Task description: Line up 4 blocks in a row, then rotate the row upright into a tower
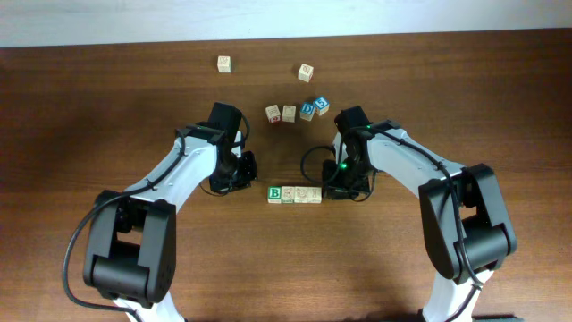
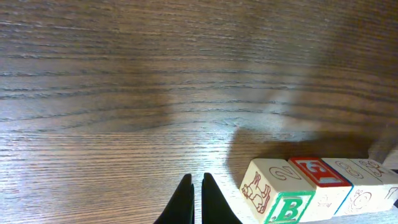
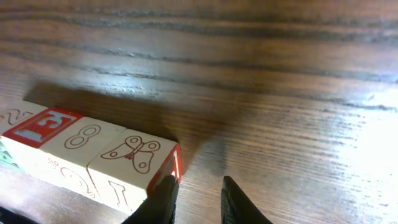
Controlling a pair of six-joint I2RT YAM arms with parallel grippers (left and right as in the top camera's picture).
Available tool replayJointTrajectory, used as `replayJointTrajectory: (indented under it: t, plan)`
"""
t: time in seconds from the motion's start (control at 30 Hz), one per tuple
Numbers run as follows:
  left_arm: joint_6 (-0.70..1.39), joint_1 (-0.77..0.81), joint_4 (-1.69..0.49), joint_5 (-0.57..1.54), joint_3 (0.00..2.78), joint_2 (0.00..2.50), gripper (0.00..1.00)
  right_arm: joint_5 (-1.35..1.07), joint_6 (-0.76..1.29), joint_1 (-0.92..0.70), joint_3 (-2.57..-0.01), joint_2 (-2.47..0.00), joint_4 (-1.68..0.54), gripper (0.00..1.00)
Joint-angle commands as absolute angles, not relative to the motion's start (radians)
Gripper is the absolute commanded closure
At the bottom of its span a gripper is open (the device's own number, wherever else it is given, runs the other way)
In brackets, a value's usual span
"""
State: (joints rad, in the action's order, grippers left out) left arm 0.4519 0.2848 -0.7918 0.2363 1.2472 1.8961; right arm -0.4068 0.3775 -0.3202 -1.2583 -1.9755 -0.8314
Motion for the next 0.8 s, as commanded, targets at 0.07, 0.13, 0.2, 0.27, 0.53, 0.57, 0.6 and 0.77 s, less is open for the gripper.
replayJointTrajectory:
  t: [0.07, 0.13, 0.2, 0.27, 0.53, 0.57, 0.6, 0.77]
  plan:
    - [0.431, 0.282, -0.790, 0.249, 1.246, 1.902, 0.95, -0.434, 0.379, -0.314, -1.262, -1.970, -0.803, 0.75]
    - [0.431, 0.282, -0.790, 0.249, 1.246, 1.902, 0.95, -0.434, 0.379, -0.314, -1.262, -1.970, -0.802, 0.75]
    - [0.431, 0.282, -0.789, 0.248, 1.246, 1.902, 0.95, -0.434, 0.379, -0.314, -1.262, -1.970, -0.802, 0.75]
    - [0.429, 0.269, -0.810, 0.282, 1.272, 1.902, 0.95, -0.434, 0.378, -0.310, -1.272, -1.969, -0.812, 0.79]
    - [0.290, 0.163, -1.056, 0.337, 1.524, 1.901, 1.00, -0.370, 0.210, -0.160, -1.533, -1.872, -1.155, 0.60]
    - [0.272, 0.153, -1.077, 0.338, 1.542, 1.901, 1.00, -0.370, 0.173, -0.149, -1.541, -1.860, -1.184, 0.59]
    - [0.255, 0.152, -1.094, 0.337, 1.546, 1.901, 1.00, -0.371, 0.157, -0.149, -1.538, -1.859, -1.217, 0.60]
    - [0.267, 0.200, -1.065, 0.338, 1.505, 1.902, 1.00, -0.481, 0.208, -0.181, -1.385, -1.862, -1.056, 0.79]
